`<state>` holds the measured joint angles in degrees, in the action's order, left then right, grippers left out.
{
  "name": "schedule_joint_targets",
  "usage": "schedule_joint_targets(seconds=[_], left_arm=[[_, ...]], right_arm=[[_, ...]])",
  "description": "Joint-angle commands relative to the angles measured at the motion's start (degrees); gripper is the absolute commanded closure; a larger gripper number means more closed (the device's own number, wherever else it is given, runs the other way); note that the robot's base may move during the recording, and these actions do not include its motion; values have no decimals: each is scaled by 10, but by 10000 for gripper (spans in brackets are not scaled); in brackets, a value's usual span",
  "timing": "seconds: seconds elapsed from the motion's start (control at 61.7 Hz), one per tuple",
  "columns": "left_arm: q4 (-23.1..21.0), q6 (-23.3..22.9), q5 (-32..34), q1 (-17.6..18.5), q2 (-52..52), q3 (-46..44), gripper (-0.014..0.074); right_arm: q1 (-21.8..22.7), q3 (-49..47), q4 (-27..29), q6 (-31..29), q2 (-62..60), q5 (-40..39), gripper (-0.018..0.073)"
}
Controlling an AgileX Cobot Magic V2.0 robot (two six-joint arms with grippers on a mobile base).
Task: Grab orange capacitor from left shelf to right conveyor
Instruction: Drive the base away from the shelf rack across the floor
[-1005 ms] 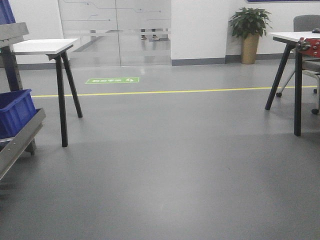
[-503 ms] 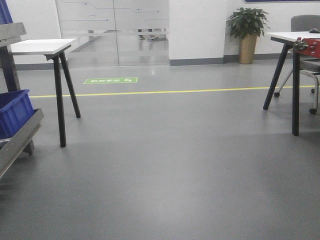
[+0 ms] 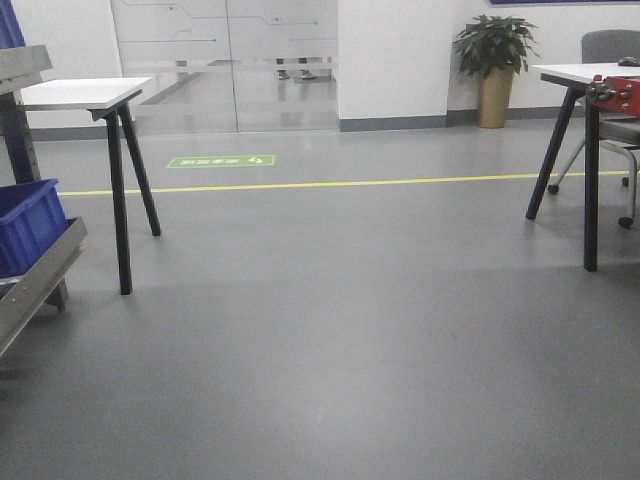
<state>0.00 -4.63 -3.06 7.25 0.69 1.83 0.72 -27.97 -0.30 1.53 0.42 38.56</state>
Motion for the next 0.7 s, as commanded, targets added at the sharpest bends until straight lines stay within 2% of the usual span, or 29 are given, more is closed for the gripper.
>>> schedule_joint_targets(seconds=[0.0,0.681], left_arm=[[0,-1,51,2,11,-4,701],[0,-1,51,2,11,-4,701]], right_arm=[[1,-18,-5,-3,10,-55,402],[1,-18,-5,-3,10,-55,402]])
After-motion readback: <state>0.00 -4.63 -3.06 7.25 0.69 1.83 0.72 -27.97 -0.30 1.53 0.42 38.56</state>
